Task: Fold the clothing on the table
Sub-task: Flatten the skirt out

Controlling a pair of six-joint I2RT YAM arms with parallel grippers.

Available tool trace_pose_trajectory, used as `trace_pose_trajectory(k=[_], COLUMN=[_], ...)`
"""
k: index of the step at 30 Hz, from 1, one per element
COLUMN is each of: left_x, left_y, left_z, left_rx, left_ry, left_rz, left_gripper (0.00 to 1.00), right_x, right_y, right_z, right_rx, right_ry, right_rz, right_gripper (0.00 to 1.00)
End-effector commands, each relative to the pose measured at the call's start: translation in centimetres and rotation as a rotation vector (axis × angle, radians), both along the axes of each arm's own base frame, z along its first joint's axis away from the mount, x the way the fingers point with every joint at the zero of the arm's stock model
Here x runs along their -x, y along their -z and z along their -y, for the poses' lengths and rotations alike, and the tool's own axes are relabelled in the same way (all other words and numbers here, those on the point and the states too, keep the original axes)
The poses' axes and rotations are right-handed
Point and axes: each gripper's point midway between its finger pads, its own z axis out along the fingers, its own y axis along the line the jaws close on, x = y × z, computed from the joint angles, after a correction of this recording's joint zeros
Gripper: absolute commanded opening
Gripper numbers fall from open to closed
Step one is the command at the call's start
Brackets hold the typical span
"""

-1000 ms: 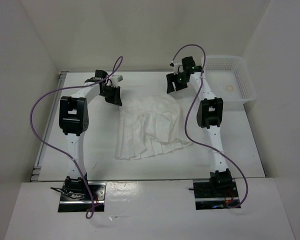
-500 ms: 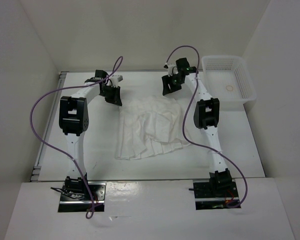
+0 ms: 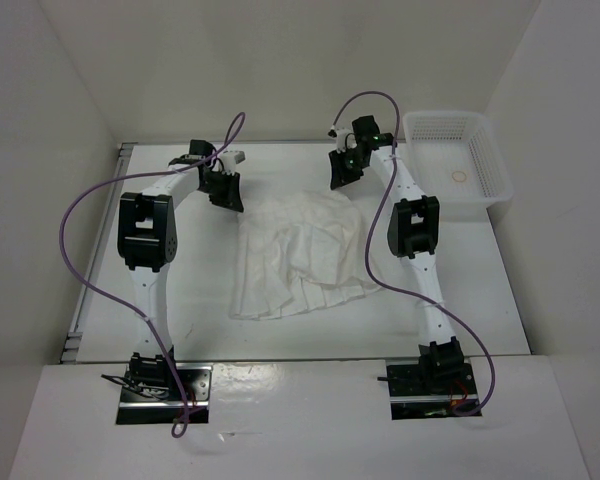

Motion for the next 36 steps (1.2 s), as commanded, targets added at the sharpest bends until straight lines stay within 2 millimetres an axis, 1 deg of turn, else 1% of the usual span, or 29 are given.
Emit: trace_pose_trajectory(k=[1,5,8,9,10,11,12,13,14,16,17,19,20,21,22,23,24,25,26,27,28,29,30,31,32,33,34,35,36], left_x=[1.0,1.0,1.0,0.7,0.7,0.5,0.5,0.4,0.2,0.0,-0.3,-0.9,-1.5,-2.3,-2.6,-2.9,-4.2,-4.5,-4.9,-5.0,-5.6,-5.6,-5.2,-4.9,-4.9,-3.9,-3.3,-2.8,-1.4], left_y=[0.9,0.9,1.0,1.1,1.1,0.9,1.0,1.0,0.7,0.4,0.4,-0.1,-1.6,-3.1,-4.2,-5.6,-8.9,-10.7,-12.6,-15.0,-18.2,-20.2,-22.6,-24.4,-27.3,-29.8,-31.2,-33.0,-35.6], left_z=[-1.4,-1.4,-1.2,-1.7,-1.7,-1.7,-1.5,-2.0,-2.0,-2.0,-2.0,-2.3,-2.3,-2.7,-2.9,-2.9,-3.5,-3.5,-3.5,-4.0,-4.0,-3.9,-3.9,-3.7,-3.7,-3.5,-3.5,-3.3,-3.1], left_rx=[-0.049,-0.052,-0.043,-0.043,-0.043,-0.042,-0.034,-0.034,-0.034,-0.034,-0.034,-0.054,-0.053,-0.049,-0.057,-0.056,-0.058,-0.057,-0.051,-0.044,-0.041,-0.032,-0.031,-0.021,-0.014,-0.003,-0.003,0.005,0.014], left_ry=[0.016,0.023,0.027,0.018,0.018,0.018,0.022,0.013,0.013,0.013,0.012,0.002,0.002,-0.015,-0.02,-0.021,-0.05,-0.051,-0.059,-0.067,-0.069,-0.063,-0.064,-0.057,-0.065,-0.057,-0.057,-0.051,-0.043], left_rz=[-0.029,-0.024,-0.033,-0.032,-0.032,-0.023,-0.032,-0.032,-0.023,-0.02,-0.014,0.002,0.03,0.062,0.081,0.107,0.181,0.213,0.249,0.29,0.36,0.398,0.435,0.47,0.532,0.574,0.597,0.635,0.682], left_gripper=[0.25,0.25,0.25,0.25,0.25,0.25,0.25,0.24,0.23,0.16,0.11,0.06,0.02,0.02,0.0,0.0,0.0,0.0,0.0,0.0,0.0,0.0,0.0,0.0,0.0,0.0,0.0,0.0,0.0], right_x=[0.2,0.0,0.0,-0.1,0.0,-0.1,-0.1,-0.1,-0.1,-0.1,-0.4,-0.7,-1.1,-1.2,-1.6,-1.7,-1.7,-1.7,-1.3,-1.1,-0.7,0.2,0.5,1.1,2.4,3.2,3.7,4.8,6.2], right_y=[0.0,0.2,0.2,0.3,0.8,0.8,0.8,0.8,0.8,0.9,0.1,-1.6,-2.5,-3.7,-6.5,-8.2,-9.8,-11.9,-15.3,-17.3,-18.9,-22.7,-24.2,-25.6,-29.6,-30.3,-31.9,-33.1,-35.2], right_z=[0.3,0.6,0.7,0.9,0.9,1.0,1.0,1.0,1.0,1.2,1.1,1.2,1.4,1.3,1.5,1.5,1.7,1.1,1.4,1.0,1.1,0.9,1.1,1.3,1.1,0.7,1.1,0.2,0.7], right_rx=[-0.007,0.011,0.019,0.025,0.027,0.035,0.035,0.035,0.035,0.042,0.038,0.038,0.042,0.038,0.036,0.03,0.03,0.019,0.014,0.01,0.004,-0.005,-0.005,-0.011,-0.027,-0.026,-0.025,-0.037,-0.041], right_ry=[0.0,0.011,0.016,0.028,0.028,0.033,0.033,0.033,0.033,0.038,0.038,0.052,0.059,0.06,0.069,0.07,0.086,0.078,0.087,0.087,0.087,0.089,0.098,0.099,0.1,0.095,0.109,0.09,0.099], right_rz=[-0.016,-0.012,-0.01,-0.013,-0.022,-0.021,-0.021,-0.021,-0.021,-0.019,0.002,0.029,0.057,0.076,0.135,0.162,0.188,0.23,0.285,0.327,0.35,0.417,0.448,0.468,0.544,0.552,0.586,0.605,0.636], right_gripper=[0.29,0.26,0.26,0.23,0.18,0.15,0.12,0.03,0.0,0.0,0.0,0.0,0.0,0.0,0.0,0.0,0.0,0.0,0.0,0.0,0.0,0.0,0.0,0.0,0.0,0.0,0.0,0.0,0.0])
